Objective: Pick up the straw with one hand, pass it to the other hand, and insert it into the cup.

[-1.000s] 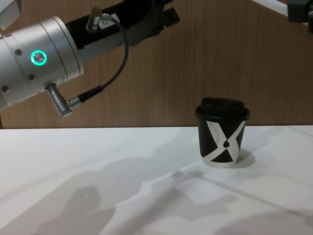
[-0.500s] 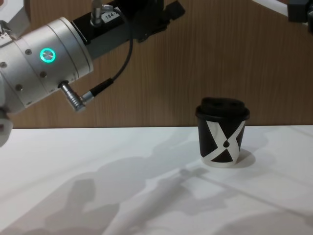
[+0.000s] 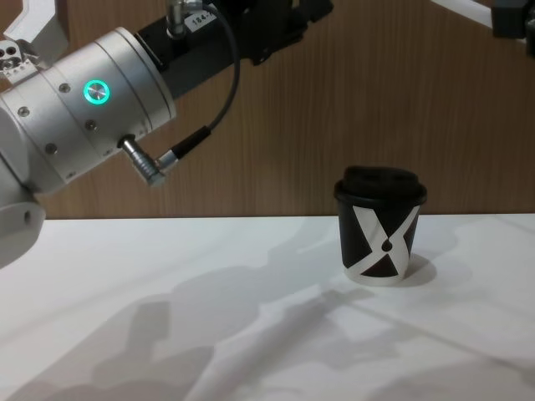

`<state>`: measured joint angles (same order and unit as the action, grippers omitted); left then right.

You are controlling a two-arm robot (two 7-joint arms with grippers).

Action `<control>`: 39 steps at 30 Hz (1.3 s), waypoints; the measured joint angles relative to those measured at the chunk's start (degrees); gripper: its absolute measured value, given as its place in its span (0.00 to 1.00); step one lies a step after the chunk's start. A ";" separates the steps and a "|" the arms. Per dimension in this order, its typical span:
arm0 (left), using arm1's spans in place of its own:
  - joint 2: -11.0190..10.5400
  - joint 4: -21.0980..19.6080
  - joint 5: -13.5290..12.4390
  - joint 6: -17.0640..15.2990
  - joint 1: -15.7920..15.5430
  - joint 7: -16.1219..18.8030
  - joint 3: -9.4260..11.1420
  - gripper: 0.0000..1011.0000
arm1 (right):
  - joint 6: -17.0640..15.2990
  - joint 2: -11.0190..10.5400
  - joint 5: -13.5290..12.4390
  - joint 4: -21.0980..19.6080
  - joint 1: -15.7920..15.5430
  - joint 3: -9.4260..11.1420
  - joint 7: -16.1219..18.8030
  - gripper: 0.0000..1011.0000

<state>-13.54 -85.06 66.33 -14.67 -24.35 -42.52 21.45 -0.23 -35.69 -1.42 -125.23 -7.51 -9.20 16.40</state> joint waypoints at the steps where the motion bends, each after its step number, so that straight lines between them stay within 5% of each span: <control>1: 0.04 0.05 0.08 0.00 -0.03 -0.09 0.05 0.98 | 0.00 0.00 0.00 0.00 0.00 0.00 0.00 0.00; 11: 0.31 0.50 0.71 0.07 -0.36 -0.94 0.42 0.76 | 0.00 0.00 0.00 0.00 0.00 0.00 0.00 0.00; 22: 0.46 0.74 1.02 0.13 -0.51 -1.35 0.62 0.36 | 0.00 0.00 0.00 0.00 0.00 0.00 0.00 0.00; 31: 0.50 0.79 1.12 0.18 -0.56 -1.49 0.69 0.13 | 0.00 0.00 0.00 0.00 0.00 0.00 0.00 0.00; 39: 0.55 0.85 1.16 0.19 -0.60 -1.54 0.73 0.07 | 0.00 0.00 0.00 0.00 0.00 0.00 0.00 0.00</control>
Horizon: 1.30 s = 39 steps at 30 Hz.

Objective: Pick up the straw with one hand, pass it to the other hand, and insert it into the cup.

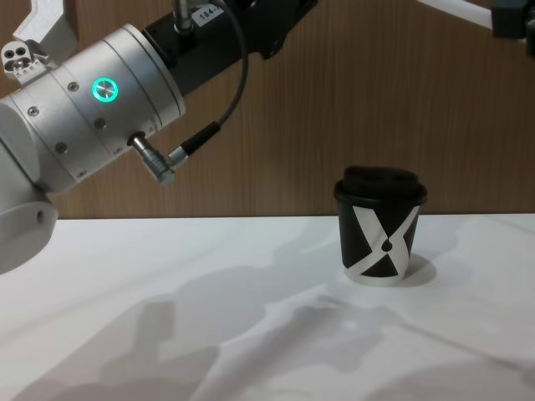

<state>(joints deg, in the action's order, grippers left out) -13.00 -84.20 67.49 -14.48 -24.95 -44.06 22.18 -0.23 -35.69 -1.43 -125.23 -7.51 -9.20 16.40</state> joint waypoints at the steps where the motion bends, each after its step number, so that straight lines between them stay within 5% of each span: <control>1: 0.00 0.00 0.00 0.00 0.00 -0.01 0.00 0.06 | 0.00 0.00 0.00 0.00 0.00 0.00 0.00 0.00; 5: 0.00 0.01 0.02 0.00 0.00 -0.02 0.00 0.03 | 0.01 0.00 0.00 -0.01 0.00 0.00 0.00 0.02; 20: -0.03 0.15 -0.33 0.37 -0.27 0.03 0.30 0.01 | 0.01 0.00 -0.01 -0.01 0.00 0.00 0.00 0.43; 28: -0.13 0.82 -3.90 2.88 -1.60 1.16 1.70 0.01 | 0.00 0.00 0.00 0.00 0.00 0.00 0.00 0.70; 39: -0.10 2.55 -12.38 8.80 -5.11 4.00 5.10 0.01 | 0.01 0.00 -0.01 0.00 0.00 0.00 0.00 0.99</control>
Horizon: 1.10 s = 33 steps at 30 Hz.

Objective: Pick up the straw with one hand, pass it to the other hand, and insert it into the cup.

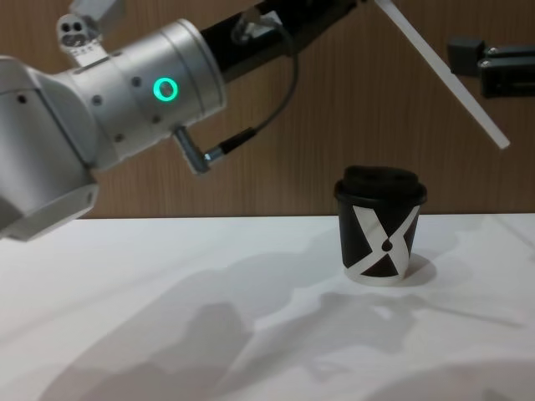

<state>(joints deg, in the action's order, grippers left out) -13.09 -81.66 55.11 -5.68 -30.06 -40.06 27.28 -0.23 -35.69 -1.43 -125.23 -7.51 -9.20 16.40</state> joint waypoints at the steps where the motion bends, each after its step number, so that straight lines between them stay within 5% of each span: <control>1: 0.04 0.13 -0.85 0.57 -0.25 0.31 0.24 0.01 | 0.00 0.00 0.00 0.00 0.00 0.00 0.00 0.99; 17: 1.31 3.04 -15.02 7.29 -6.85 5.84 5.48 0.01 | 0.00 0.00 0.00 0.00 0.00 0.00 0.00 0.99; 25: 1.28 3.68 -21.40 5.33 -11.07 8.41 8.02 0.01 | 0.00 0.00 0.01 0.00 0.00 0.00 0.00 0.99; 33: 1.23 3.78 -24.23 1.13 -13.62 9.86 9.21 0.01 | -0.01 0.00 0.00 0.00 0.00 0.00 0.00 0.99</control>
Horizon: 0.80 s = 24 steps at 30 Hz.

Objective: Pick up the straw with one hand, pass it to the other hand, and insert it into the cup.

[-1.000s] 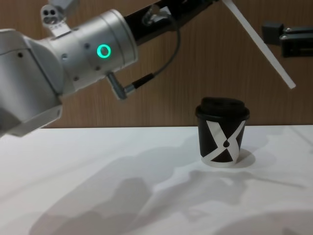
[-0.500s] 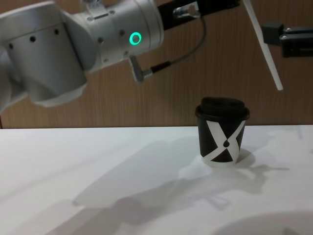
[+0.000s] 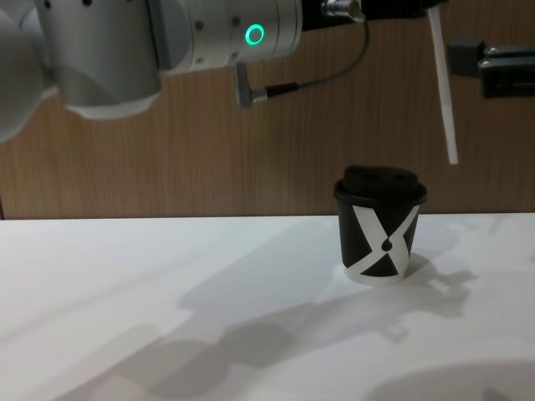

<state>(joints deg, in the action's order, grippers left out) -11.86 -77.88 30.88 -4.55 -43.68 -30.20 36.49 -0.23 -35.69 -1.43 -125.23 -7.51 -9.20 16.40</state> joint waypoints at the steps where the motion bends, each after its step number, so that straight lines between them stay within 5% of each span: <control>1: 0.00 0.00 -0.26 -0.56 -0.21 0.15 0.10 0.01 | 0.00 0.00 0.00 0.00 0.00 0.00 0.00 0.99; 24: -0.42 -0.04 -5.36 -7.77 -3.78 2.46 1.53 0.01 | 0.00 0.00 0.00 0.00 0.00 0.00 0.00 0.99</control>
<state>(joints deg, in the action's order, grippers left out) -12.28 -77.92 25.52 -12.32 -47.45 -27.74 38.01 -0.23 -35.69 -1.43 -125.23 -7.51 -9.20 16.40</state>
